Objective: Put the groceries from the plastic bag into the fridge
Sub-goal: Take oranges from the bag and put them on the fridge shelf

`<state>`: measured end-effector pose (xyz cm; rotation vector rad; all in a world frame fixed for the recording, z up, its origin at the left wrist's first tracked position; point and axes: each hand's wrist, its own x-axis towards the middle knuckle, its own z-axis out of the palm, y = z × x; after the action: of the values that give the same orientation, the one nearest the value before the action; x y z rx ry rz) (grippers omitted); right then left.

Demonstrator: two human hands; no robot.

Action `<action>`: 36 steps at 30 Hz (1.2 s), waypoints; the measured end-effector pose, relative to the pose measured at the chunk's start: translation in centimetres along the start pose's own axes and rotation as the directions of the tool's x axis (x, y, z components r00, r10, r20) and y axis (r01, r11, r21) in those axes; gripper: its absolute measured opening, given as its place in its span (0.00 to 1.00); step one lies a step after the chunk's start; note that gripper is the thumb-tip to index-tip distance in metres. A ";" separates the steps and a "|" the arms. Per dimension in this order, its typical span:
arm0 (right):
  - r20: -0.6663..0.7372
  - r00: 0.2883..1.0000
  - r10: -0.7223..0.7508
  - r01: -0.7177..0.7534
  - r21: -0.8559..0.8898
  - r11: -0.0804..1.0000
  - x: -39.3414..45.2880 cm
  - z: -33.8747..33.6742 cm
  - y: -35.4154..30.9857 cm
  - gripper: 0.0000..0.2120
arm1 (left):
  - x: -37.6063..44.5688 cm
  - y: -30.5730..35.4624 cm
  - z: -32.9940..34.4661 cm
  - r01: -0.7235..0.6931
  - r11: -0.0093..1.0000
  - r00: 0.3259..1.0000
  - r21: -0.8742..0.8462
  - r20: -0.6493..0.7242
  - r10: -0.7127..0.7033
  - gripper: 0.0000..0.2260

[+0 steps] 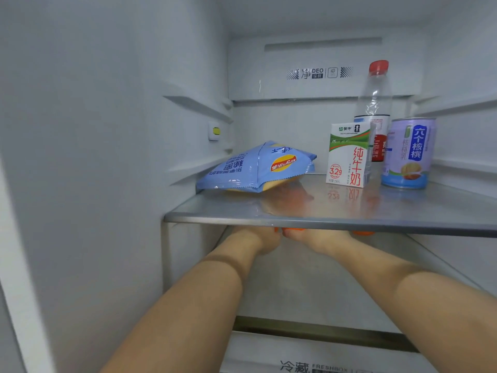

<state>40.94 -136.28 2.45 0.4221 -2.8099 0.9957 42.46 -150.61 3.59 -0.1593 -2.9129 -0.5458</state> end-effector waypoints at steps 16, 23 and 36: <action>-0.219 0.975 0.024 -0.060 -0.159 0.985 -8.7 -2.9 -2.6 0.38 | -8.8 1.3 -4.1 -0.126 0.980 0.991 0.157 -0.030 0.132 0.28; -0.283 0.947 0.154 -0.234 -0.276 0.932 -16.4 -3.1 -4.0 0.37 | -15.2 1.8 -4.7 -0.195 0.972 0.981 0.132 0.017 0.194 0.34; -0.338 0.936 0.099 -0.191 -0.250 0.949 -33.9 -3.6 -7.5 0.31 | -31.6 3.0 -4.6 -0.246 0.968 0.965 0.058 -0.080 0.250 0.31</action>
<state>75.63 -132.20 2.45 0.0107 -2.6498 0.6050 74.55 -151.78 2.88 -0.4739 -2.7625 -0.4292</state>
